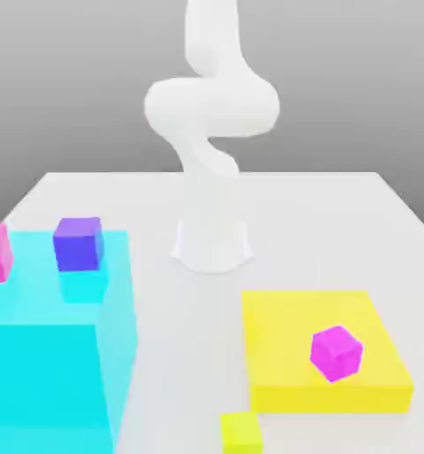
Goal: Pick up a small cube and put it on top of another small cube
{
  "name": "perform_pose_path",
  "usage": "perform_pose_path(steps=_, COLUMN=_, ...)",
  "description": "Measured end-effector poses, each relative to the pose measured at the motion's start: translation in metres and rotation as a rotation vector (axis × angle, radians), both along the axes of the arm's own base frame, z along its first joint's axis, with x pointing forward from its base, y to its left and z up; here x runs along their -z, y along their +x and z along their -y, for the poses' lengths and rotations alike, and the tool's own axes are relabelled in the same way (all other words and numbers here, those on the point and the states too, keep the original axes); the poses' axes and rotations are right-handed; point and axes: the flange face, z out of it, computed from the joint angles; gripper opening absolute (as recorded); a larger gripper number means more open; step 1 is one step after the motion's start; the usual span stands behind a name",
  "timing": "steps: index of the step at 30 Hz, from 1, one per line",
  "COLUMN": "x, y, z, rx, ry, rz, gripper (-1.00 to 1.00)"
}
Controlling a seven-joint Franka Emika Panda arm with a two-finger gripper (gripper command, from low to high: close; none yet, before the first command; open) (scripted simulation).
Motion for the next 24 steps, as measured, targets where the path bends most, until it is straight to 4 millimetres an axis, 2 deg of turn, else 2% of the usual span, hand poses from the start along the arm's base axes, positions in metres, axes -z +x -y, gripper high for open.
perform_pose_path(steps=6, x=0.096, y=0.069, z=-0.007, rx=-0.018, ry=-0.013, rz=-0.165, gripper=0.0)
perform_pose_path(steps=12, x=0.201, y=0.112, z=-0.015, rx=-0.039, ry=-0.024, rz=-0.326, gripper=0.0)
perform_pose_path(steps=18, x=0.313, y=0.131, z=-0.024, rx=-0.064, ry=-0.033, rz=-0.487, gripper=0.0)
perform_pose_path(steps=24, x=0.426, y=0.124, z=-0.031, rx=-0.088, ry=-0.038, rz=-0.647, gripper=0.0)
